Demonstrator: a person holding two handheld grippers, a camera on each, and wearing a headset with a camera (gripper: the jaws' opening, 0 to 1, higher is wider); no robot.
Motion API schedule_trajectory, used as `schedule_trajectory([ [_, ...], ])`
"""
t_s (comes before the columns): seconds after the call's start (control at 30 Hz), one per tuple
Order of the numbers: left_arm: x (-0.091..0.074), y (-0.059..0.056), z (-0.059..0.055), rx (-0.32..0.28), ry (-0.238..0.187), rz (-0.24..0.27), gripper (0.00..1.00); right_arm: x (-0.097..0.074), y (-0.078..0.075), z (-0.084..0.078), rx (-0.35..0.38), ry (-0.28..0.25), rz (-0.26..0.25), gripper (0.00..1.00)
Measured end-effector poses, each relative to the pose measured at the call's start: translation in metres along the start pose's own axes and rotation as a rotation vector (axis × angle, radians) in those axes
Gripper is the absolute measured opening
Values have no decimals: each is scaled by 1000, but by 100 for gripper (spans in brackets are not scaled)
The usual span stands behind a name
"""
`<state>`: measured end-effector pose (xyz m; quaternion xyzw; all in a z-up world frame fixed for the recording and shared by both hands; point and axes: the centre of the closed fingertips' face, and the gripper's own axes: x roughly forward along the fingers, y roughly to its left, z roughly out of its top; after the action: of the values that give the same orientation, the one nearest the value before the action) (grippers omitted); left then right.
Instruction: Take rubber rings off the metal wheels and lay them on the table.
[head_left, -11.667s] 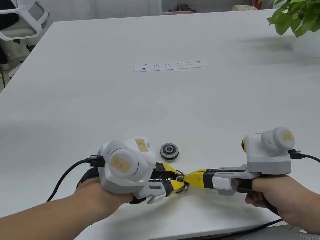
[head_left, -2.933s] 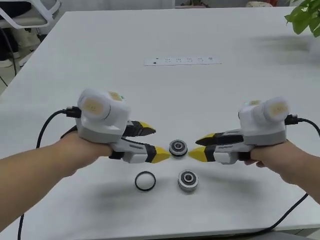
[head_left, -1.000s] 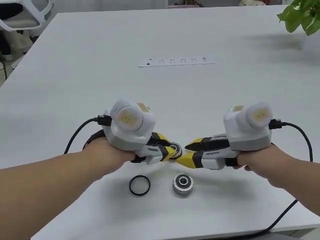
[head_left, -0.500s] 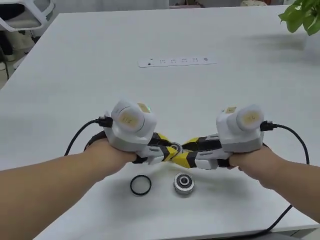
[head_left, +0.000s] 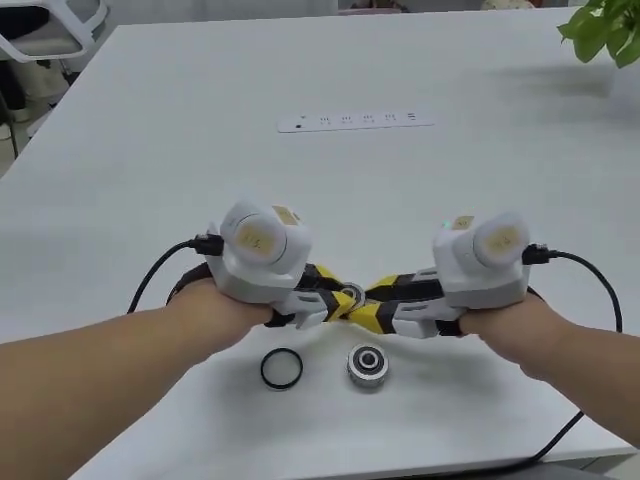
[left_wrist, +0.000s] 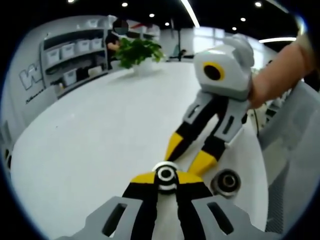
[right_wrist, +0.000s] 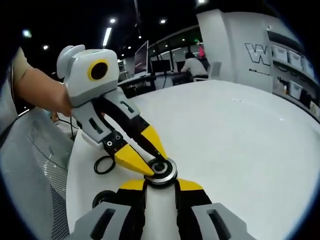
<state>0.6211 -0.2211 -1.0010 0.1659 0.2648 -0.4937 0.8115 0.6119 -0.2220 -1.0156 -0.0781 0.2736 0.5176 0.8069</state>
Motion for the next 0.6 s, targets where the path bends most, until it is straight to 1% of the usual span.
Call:
schedule_trajectory([
  [0.2, 0, 0, 0, 1, -1, 2, 14, -2, 0, -2, -2, 5, -2, 15],
  [0.3, 0, 1, 0, -1, -1, 4, 14, -3, 0, -3, -3, 7, -5, 11],
  [0.33, 0, 1, 0, -1, -1, 4, 14, -4, -1, -4, -11, 15, -9, 9],
  [0.5, 0, 1, 0, 0, 0, 6, 14, -4, 0, -4, 1, 13, -10, 7],
  [0.6, 0, 0, 0, 2, 0, 8, 14, -5, 0, -5, 6, 18, -9, 4],
])
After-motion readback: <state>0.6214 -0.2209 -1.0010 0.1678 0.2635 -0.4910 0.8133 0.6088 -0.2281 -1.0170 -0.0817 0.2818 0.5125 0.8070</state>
